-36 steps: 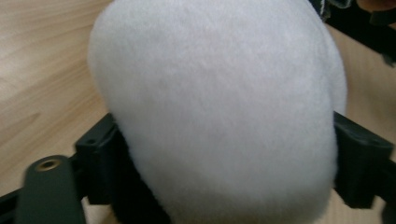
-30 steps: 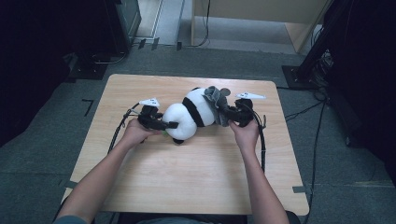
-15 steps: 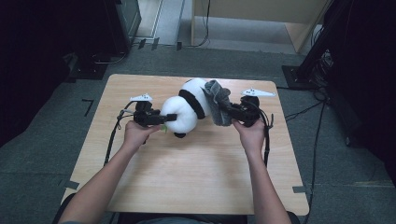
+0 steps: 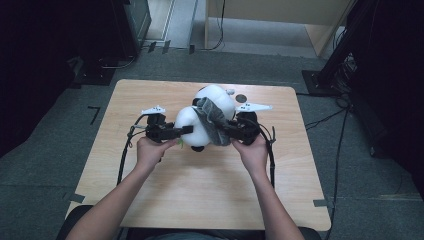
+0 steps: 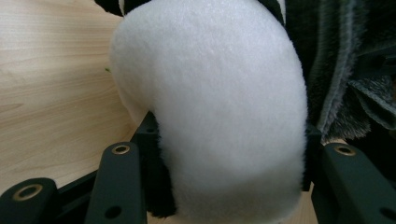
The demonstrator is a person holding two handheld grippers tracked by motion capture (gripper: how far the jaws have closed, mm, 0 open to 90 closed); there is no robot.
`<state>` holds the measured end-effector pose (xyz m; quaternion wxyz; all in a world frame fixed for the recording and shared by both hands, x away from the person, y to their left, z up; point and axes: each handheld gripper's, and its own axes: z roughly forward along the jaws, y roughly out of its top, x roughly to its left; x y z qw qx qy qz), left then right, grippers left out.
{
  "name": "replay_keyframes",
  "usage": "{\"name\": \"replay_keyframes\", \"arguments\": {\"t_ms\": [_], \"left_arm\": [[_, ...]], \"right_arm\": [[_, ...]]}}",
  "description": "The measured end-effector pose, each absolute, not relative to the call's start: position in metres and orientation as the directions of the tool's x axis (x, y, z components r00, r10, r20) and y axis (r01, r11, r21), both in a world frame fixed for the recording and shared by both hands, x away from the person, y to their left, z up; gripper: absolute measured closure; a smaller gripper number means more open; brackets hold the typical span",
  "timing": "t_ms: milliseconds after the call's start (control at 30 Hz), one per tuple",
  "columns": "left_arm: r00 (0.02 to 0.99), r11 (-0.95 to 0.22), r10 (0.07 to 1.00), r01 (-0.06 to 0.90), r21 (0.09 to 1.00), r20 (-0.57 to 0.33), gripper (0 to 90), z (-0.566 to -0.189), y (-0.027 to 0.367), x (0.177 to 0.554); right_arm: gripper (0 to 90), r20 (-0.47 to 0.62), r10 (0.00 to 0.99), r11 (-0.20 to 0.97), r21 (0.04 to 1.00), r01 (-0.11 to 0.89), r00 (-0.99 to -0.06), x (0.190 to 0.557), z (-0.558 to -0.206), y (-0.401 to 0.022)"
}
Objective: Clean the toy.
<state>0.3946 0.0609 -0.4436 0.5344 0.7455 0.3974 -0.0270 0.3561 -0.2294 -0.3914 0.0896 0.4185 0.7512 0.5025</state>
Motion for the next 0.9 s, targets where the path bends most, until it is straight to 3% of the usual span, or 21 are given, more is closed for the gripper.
{"name": "replay_keyframes", "arguments": {"t_ms": [333, 467, 533, 900], "left_arm": [[0.667, -0.12, 0.573, 0.643, 0.756, -0.477, 46.8, -0.449, 0.048, 0.398], [0.652, -0.124, 0.588, 0.658, 0.743, -0.479, 46.7, -0.449, 0.048, 0.399], [0.644, -0.119, 0.588, 0.667, 0.736, -0.489, 46.7, -0.448, 0.051, 0.4], [0.62, -0.079, 0.596, 0.678, 0.731, -0.511, 46.6, -0.443, 0.056, 0.4]], "right_arm": [[77.0, 0.29, 0.688, 0.179, 0.82, 0.544, -0.665, 0.347, -0.41, -0.2], [76.7, 0.12, 0.718, 0.321, 0.817, 0.479, -0.686, 0.341, -0.413, -0.182], [76.9, 0.092, 0.716, 0.345, 0.815, 0.465, -0.692, 0.339, -0.414, -0.174], [77.5, 0.173, 0.67, 0.288, 0.836, 0.468, -0.722, 0.333, -0.426, -0.161]]}}
